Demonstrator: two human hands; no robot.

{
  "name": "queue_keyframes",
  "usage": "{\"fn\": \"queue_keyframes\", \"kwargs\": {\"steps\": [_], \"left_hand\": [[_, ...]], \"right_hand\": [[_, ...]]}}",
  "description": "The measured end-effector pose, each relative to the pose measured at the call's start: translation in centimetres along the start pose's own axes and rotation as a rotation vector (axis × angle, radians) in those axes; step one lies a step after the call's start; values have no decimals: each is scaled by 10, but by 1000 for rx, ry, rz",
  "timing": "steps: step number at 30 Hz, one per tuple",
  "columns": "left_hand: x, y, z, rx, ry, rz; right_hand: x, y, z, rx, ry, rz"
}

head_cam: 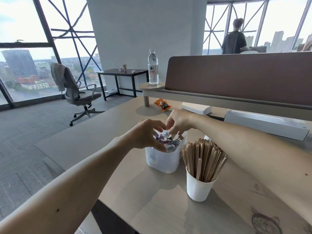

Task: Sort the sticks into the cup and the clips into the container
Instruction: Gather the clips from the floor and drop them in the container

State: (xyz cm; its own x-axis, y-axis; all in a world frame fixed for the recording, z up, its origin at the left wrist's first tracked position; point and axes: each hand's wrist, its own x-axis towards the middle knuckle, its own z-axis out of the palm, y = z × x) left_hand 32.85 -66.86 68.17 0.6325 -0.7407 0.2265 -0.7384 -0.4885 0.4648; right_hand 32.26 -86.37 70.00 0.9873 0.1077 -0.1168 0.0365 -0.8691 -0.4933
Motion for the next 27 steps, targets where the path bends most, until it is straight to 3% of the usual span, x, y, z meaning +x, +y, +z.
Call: {"fn": "queue_keyframes", "kwargs": {"steps": [13,17,27], "left_hand": [[1,-8,-9,129,70,-1],[-7,-7,-15,182,62,-48],[-72,6,-67,355,252,-124]], "right_hand": [[-13,-7,-9,-62,-18,-60],[-20,-13,-14,-163,39,-65],[-56,-80,-18,-298,182,-147]]}}
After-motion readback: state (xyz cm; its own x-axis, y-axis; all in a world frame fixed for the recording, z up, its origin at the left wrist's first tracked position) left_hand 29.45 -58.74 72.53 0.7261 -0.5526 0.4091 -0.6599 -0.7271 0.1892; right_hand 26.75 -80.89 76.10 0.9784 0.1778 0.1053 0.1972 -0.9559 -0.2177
